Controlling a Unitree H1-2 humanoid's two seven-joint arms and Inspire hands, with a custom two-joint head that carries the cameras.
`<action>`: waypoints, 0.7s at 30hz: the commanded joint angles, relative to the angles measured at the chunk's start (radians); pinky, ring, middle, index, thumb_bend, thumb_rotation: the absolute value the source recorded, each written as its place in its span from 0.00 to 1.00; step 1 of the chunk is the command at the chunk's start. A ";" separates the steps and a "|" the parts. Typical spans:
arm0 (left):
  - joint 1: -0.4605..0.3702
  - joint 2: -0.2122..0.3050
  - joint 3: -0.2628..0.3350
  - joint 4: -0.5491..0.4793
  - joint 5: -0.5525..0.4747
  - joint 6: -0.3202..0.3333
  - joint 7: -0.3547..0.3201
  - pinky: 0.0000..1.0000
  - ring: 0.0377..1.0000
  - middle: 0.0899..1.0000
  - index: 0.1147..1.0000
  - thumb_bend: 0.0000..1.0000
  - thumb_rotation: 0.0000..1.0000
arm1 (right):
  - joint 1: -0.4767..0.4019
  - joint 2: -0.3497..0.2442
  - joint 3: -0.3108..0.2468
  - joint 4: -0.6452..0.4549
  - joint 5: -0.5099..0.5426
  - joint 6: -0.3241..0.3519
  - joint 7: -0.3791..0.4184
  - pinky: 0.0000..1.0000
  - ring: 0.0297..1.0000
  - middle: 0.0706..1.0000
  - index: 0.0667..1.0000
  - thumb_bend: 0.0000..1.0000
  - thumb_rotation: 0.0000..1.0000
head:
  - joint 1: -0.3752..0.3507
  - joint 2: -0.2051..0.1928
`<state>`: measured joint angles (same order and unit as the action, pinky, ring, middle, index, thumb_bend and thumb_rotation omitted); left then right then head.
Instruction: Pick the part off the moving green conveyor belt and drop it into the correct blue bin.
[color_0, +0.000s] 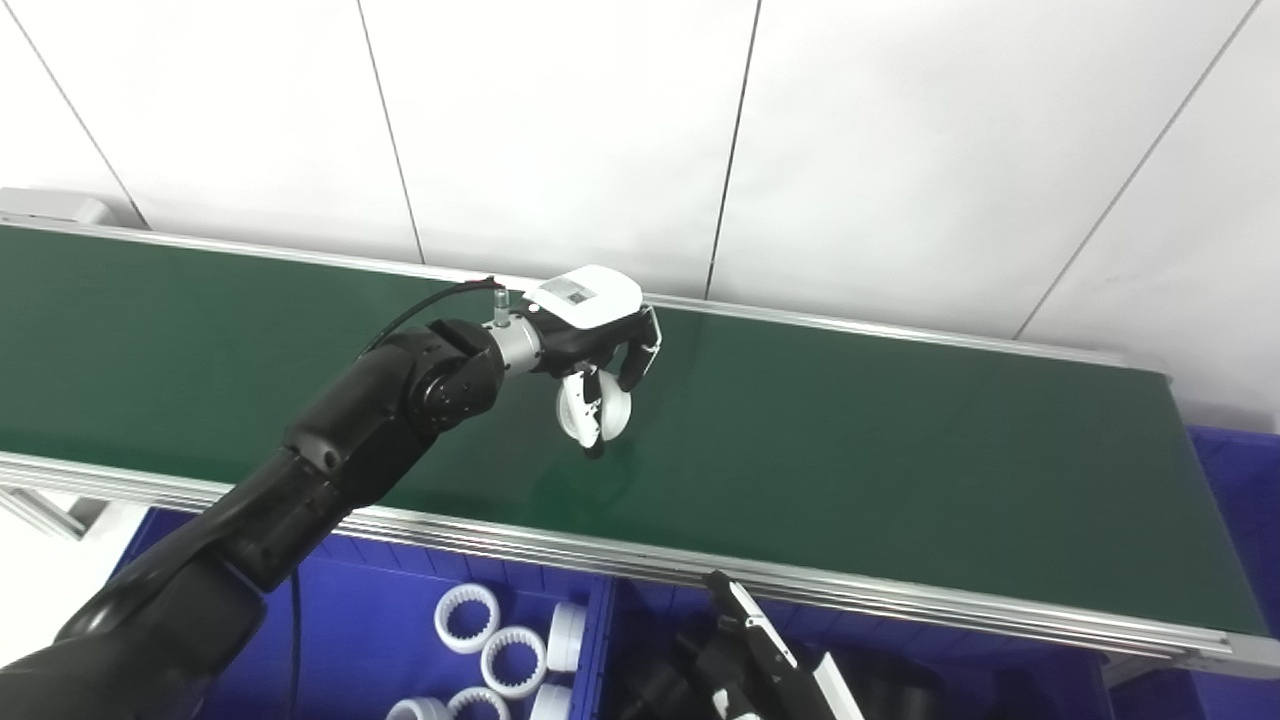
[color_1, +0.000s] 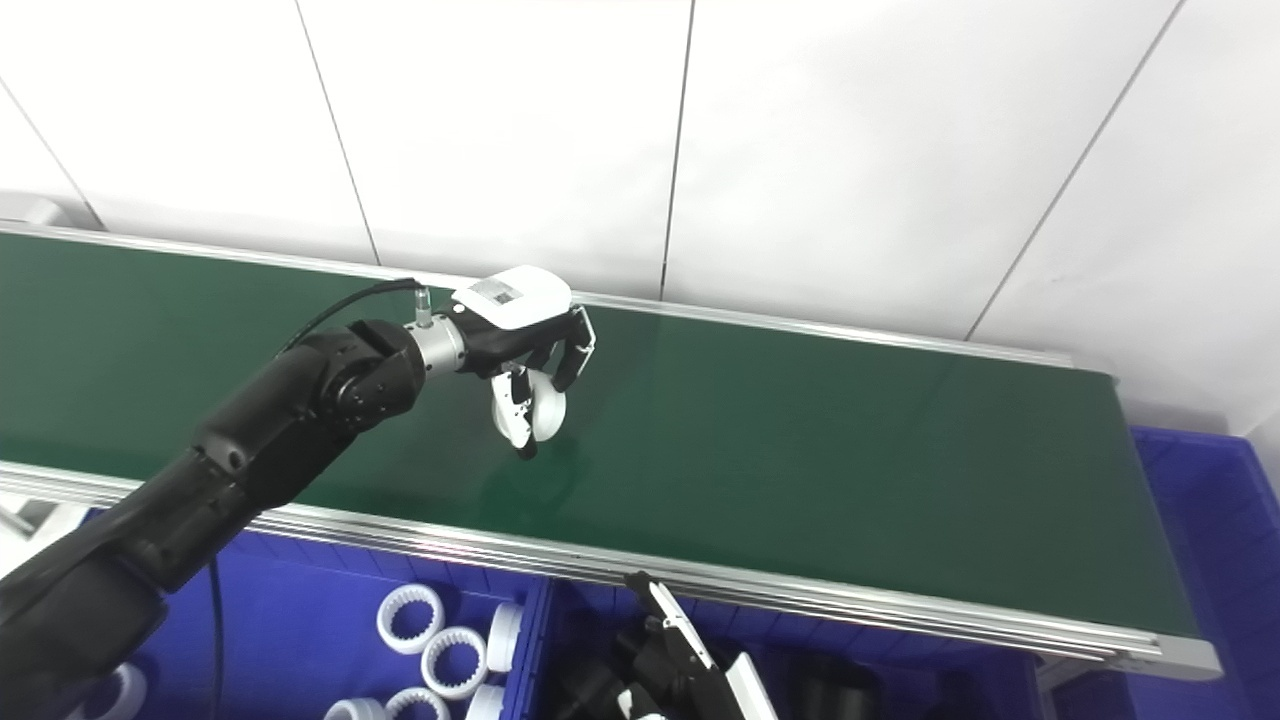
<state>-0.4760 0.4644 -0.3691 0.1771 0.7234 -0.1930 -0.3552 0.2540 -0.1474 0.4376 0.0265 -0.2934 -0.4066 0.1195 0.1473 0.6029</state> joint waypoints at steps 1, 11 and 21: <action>0.007 0.037 0.037 -0.079 -0.028 0.034 -0.015 0.20 0.22 0.42 0.16 0.54 0.00 | 0.002 0.000 -0.005 -0.038 0.006 -0.052 -0.003 0.89 0.94 0.97 0.95 0.41 0.96 | 0.003 0.003; 0.133 0.077 0.097 -0.284 -0.094 0.100 -0.112 0.17 0.20 0.42 0.14 0.54 0.00 | -0.001 -0.008 -0.005 -0.043 0.018 -0.052 0.012 0.89 0.94 0.97 0.95 0.39 0.96 | 0.017 0.014; 0.230 0.115 0.149 -0.416 -0.163 0.132 -0.170 0.19 0.22 0.42 0.16 0.54 0.00 | 0.001 -0.006 -0.006 -0.069 0.020 -0.037 0.019 0.89 0.94 0.97 0.95 0.39 0.95 | 0.023 0.050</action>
<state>-0.2544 0.5477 -0.2390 -0.2044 0.5890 -0.0554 -0.5327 0.2582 -0.1578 0.4349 -0.0021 -0.2884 -0.4066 0.1367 0.1687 0.6443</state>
